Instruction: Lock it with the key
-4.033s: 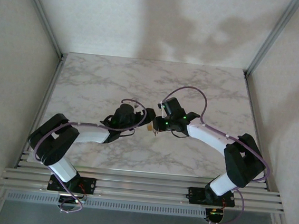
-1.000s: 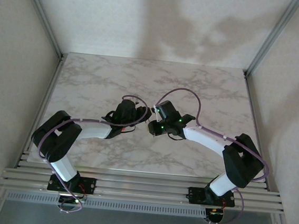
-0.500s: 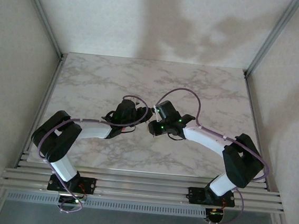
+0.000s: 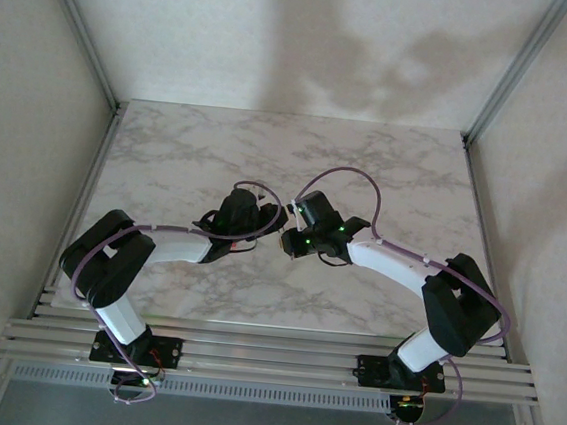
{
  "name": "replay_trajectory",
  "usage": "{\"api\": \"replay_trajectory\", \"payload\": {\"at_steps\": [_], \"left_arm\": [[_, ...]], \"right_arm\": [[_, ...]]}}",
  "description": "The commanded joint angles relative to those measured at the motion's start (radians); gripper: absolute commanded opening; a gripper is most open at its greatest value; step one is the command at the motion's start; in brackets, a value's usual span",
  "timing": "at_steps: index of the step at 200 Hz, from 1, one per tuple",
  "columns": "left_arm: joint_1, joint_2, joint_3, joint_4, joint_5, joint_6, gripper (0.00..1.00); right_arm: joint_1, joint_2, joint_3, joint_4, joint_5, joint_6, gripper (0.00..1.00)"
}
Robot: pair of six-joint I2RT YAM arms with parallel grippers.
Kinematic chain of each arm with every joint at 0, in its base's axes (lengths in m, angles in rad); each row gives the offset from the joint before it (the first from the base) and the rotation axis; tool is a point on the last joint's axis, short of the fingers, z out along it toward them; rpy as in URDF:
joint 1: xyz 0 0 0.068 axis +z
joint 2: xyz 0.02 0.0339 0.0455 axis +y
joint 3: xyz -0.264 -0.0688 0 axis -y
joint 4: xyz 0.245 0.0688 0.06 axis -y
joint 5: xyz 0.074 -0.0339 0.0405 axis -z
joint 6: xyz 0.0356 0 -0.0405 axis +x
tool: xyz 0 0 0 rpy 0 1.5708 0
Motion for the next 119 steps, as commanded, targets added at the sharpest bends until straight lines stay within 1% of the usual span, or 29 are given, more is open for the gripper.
{"api": "replay_trajectory", "payload": {"at_steps": [1,50,98,119], "left_arm": [[0.007,0.013,0.011,-0.012,0.024,0.022,0.16],[0.007,0.020,0.021,-0.043,0.028,0.045,0.17],[0.006,0.032,0.032,-0.046,0.043,0.047,0.16],[0.007,0.036,0.037,-0.046,0.048,0.047,0.09]], "right_arm": [[0.011,-0.002,0.016,0.006,0.024,-0.009,0.26],[0.011,-0.010,0.013,0.007,0.039,-0.006,0.26],[0.011,-0.006,0.013,0.011,0.034,-0.007,0.26],[0.011,-0.004,0.015,0.011,0.030,-0.009,0.26]]}}
